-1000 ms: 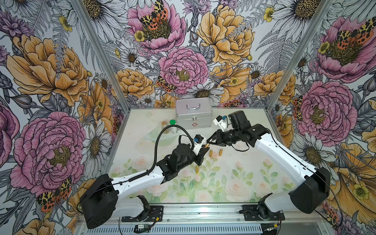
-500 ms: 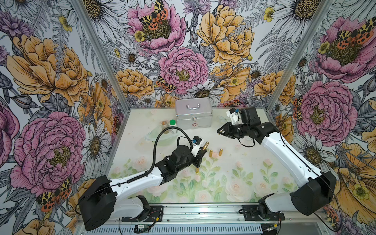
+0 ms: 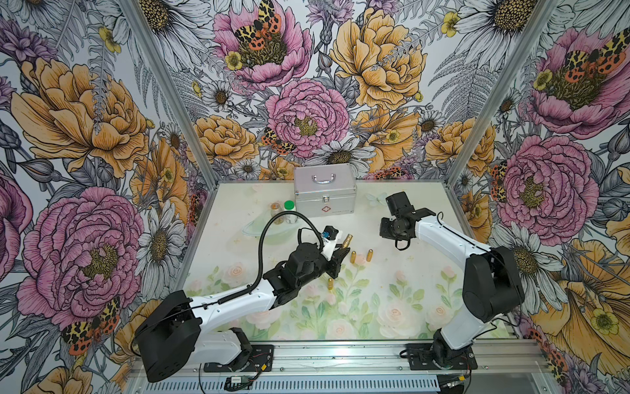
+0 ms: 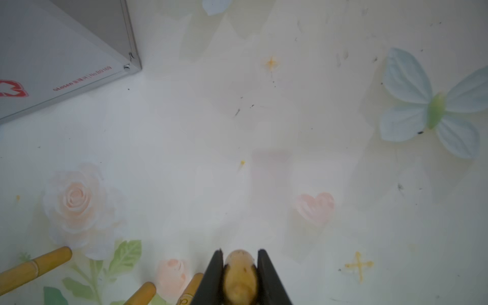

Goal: Open the lipstick cap
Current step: Place the cover at the center of the board.

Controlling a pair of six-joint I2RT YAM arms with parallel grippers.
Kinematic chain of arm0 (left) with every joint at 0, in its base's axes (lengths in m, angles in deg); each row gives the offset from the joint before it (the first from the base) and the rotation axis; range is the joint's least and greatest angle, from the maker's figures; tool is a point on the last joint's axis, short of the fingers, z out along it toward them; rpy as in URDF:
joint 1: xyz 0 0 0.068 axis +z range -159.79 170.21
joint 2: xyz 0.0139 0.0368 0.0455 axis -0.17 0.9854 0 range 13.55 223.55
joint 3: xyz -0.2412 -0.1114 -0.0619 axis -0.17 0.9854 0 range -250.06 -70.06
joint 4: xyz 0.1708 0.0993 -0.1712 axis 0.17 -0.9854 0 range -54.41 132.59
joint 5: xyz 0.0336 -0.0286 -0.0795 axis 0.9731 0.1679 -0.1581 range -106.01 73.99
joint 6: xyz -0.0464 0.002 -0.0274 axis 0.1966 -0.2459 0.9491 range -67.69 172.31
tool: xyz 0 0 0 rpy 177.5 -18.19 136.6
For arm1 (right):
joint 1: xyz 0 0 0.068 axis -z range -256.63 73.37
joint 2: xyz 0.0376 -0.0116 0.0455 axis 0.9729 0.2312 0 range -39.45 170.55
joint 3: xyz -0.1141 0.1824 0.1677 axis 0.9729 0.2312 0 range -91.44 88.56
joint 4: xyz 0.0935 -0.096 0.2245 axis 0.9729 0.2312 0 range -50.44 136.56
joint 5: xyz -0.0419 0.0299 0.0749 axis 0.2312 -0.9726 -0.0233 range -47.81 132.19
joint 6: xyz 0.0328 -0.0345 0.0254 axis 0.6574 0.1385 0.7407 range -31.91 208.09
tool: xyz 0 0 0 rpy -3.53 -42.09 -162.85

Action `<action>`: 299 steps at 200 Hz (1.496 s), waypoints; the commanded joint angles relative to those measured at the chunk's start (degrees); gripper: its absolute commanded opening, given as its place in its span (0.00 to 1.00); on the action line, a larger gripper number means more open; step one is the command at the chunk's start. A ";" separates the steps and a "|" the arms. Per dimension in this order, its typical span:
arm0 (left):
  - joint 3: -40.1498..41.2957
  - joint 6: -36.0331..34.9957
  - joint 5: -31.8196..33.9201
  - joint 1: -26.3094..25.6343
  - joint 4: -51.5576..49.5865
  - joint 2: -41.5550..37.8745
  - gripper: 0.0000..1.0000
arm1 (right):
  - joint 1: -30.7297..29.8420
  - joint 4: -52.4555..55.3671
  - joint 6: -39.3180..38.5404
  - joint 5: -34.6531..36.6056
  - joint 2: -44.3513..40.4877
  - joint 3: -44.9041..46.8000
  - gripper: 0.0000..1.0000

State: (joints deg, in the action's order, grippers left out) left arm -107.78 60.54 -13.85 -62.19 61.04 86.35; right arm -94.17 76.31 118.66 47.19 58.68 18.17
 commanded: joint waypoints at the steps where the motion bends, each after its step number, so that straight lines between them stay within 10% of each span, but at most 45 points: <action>1: -1.39 1.26 0.49 -0.42 3.81 0.81 0.00 | -0.17 -5.78 0.77 5.20 2.58 -0.02 0.23; 183: -0.79 1.86 2.71 0.04 6.81 2.18 0.00 | -2.59 -13.44 1.58 8.28 13.82 0.31 0.24; 299: 0.16 2.43 2.81 0.30 6.70 0.04 0.00 | -2.61 -10.94 1.59 6.04 3.86 2.33 0.47</action>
State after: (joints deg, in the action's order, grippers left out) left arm -107.82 62.48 -12.50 -62.17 66.01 87.99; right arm -96.60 63.61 120.14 53.26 68.03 20.22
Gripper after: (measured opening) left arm 0.209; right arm 0.451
